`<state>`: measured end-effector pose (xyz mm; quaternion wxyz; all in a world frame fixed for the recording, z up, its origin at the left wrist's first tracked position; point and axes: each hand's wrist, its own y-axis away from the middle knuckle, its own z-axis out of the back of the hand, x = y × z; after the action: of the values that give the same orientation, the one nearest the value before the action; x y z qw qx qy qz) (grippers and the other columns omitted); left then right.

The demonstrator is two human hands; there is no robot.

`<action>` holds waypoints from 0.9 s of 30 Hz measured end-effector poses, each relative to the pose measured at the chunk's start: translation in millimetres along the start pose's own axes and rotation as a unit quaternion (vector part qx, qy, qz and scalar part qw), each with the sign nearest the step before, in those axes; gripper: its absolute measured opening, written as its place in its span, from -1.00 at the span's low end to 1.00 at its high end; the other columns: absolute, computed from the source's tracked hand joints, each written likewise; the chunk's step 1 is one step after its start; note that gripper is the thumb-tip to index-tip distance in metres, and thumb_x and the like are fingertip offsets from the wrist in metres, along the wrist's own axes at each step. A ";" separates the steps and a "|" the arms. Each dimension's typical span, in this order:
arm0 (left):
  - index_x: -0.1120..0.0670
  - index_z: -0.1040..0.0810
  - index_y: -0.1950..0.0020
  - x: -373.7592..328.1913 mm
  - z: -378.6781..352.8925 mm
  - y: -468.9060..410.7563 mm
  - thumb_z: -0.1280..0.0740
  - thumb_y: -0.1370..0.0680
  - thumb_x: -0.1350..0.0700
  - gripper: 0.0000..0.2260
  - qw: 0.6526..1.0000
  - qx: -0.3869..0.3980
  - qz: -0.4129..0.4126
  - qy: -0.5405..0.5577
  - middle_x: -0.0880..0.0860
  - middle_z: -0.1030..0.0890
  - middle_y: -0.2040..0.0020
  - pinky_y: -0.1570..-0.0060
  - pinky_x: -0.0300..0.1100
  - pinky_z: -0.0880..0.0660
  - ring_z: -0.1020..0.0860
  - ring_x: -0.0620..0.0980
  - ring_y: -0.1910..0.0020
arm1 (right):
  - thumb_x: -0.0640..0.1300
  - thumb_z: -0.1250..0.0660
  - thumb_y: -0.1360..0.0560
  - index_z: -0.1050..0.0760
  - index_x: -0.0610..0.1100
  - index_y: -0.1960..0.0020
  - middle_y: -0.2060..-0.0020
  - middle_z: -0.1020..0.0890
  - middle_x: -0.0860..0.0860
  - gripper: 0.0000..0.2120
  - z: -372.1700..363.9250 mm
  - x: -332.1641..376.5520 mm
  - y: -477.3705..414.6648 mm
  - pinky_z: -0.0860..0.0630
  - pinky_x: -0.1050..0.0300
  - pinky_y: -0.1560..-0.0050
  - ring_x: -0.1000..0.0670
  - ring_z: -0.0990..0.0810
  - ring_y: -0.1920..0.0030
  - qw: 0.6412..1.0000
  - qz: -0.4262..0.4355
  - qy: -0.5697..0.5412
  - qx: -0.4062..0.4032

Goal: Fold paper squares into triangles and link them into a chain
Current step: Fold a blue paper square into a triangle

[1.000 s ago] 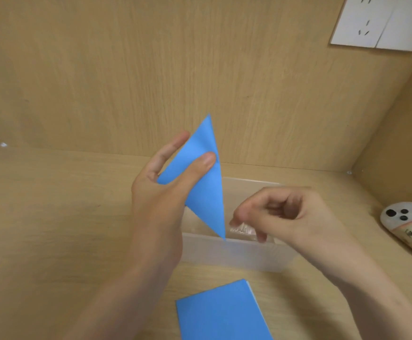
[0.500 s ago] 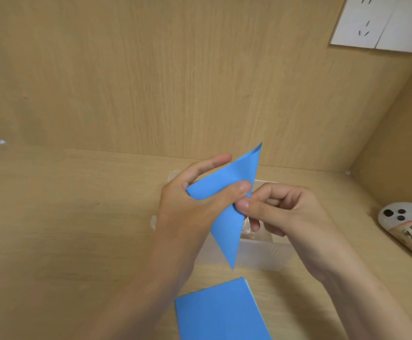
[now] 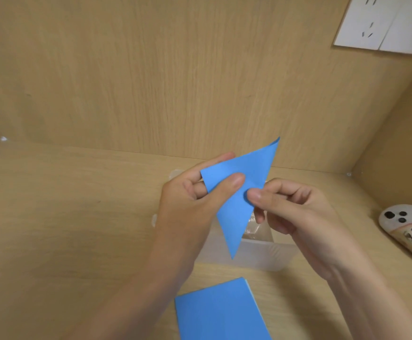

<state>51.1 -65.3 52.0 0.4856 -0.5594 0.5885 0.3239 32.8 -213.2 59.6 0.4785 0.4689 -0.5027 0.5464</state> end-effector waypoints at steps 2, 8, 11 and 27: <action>0.00 -0.58 -0.17 -0.2 1.1 -0.8 -0.41 -0.44 0.21 -0.69 1.000 0.006 0.003 -0.007 0.07 -0.72 0.21 0.26 -0.35 -0.53 -0.67 -0.10 0.25 | -0.06 -0.48 -0.30 -0.60 -0.06 0.37 0.49 -0.51 -0.06 -0.87 2.3 -0.3 -0.3 -0.20 0.32 0.50 0.07 -0.26 0.50 1.000 0.005 -0.003 0.001; -0.04 -0.53 -0.23 -1.6 1.7 -2.3 -0.41 -0.44 0.21 -0.62 0.999 0.023 0.008 -0.025 0.09 -0.71 0.21 0.23 -0.36 -0.52 -0.68 -0.09 0.22 | -0.13 -0.53 -0.26 -0.58 -0.07 0.38 0.51 -0.50 -0.04 -0.86 4.1 -2.9 -1.3 -0.20 0.31 0.50 0.10 -0.31 0.50 1.000 0.014 -0.019 -0.016; -0.06 -0.53 -0.21 -0.3 1.8 -2.6 -0.49 -0.30 0.08 -0.52 0.998 0.021 0.018 -0.048 0.04 -0.72 0.18 0.22 -0.34 -0.53 -0.68 -0.09 0.17 | -0.11 -0.55 -0.21 -0.58 -0.11 0.36 0.52 -0.50 -0.01 -0.85 2.3 -3.0 -0.7 -0.19 0.32 0.50 0.11 -0.33 0.49 0.999 0.020 -0.020 -0.035; -0.05 -0.47 -0.26 5.1 6.2 -9.5 -0.54 -0.25 0.22 -0.38 0.991 0.048 0.048 -0.112 -0.04 -0.71 0.17 0.26 -0.39 -0.52 -0.67 -0.16 0.21 | -0.17 -0.50 -0.15 -0.54 -0.11 0.41 0.50 -0.51 0.12 -0.86 4.8 -6.4 -3.9 -0.15 0.31 0.45 0.14 -0.30 0.46 0.995 -0.020 -0.082 -0.061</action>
<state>62.1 -62.9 46.7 0.5586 -0.4667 0.5717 0.3785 37.6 -218.2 53.8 0.4740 0.4924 -0.5630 0.4645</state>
